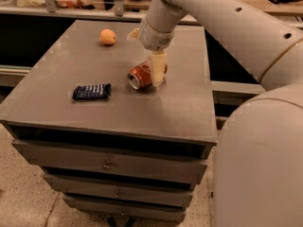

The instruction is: Knock coke can over

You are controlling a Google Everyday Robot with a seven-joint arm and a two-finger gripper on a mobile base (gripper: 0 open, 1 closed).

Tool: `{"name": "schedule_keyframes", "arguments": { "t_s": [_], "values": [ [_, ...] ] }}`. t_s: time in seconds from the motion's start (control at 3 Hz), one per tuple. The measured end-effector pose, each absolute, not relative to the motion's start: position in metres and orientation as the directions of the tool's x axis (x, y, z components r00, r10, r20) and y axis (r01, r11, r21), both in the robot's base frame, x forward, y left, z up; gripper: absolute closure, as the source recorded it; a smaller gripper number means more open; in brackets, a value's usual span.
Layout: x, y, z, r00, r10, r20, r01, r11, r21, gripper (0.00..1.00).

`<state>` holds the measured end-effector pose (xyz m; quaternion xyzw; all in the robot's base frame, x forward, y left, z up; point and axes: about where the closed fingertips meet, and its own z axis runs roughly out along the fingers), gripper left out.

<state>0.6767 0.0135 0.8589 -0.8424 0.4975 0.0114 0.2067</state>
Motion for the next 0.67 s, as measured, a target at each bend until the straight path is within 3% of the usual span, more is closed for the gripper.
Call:
{"name": "schedule_keyframes", "arguments": {
  "t_s": [0.67],
  "values": [
    [0.6771, 0.0107, 0.8619, 0.489, -0.836, -0.25, -0.853, -0.397, -0.34, 0.0]
  ]
}}
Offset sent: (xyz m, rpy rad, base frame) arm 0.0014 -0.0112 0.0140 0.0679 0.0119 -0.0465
